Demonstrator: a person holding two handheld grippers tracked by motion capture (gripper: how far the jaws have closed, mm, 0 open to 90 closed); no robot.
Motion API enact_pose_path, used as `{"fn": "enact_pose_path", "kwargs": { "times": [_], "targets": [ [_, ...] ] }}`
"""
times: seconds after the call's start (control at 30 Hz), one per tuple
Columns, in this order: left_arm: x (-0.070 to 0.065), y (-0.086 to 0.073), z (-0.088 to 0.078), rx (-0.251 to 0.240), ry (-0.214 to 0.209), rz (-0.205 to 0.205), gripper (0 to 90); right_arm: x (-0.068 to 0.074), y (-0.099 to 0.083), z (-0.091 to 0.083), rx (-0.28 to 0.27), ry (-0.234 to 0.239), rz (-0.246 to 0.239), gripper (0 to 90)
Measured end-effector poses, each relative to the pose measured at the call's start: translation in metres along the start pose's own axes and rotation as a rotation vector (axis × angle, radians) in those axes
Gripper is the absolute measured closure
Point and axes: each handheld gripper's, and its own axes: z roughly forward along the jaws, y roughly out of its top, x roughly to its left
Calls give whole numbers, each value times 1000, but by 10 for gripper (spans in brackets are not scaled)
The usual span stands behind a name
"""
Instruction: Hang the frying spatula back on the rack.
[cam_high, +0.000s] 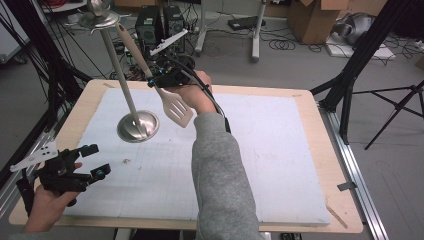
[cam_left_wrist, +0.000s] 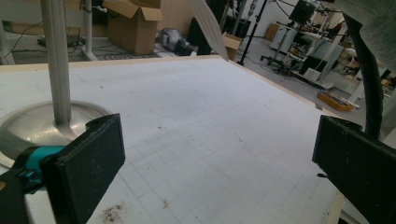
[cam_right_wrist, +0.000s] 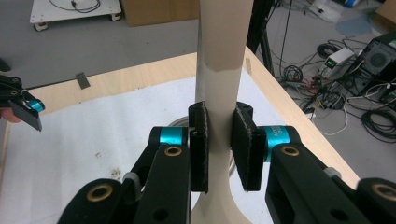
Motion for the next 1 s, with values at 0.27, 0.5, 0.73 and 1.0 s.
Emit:
{"fn": "enact_pose_path", "kwargs": {
  "times": [0.27, 0.5, 0.73, 1.0],
  "targets": [
    [-1, 0, 0, 2, -2, 1, 27, 2, 1, 11, 2, -8, 8, 780],
    [-1, 0, -1, -5, -1, -1, 27, 3, 3, 18, -8, -19, 6, 779],
    [-1, 0, -1, -1, 0, 0, 27, 3, 1, 22, -26, -14, 14, 777],
    [-1, 0, -2, -2, 0, 0, 27, 5, 0, 20, -51, -22, 18, 693]
  ]
}}
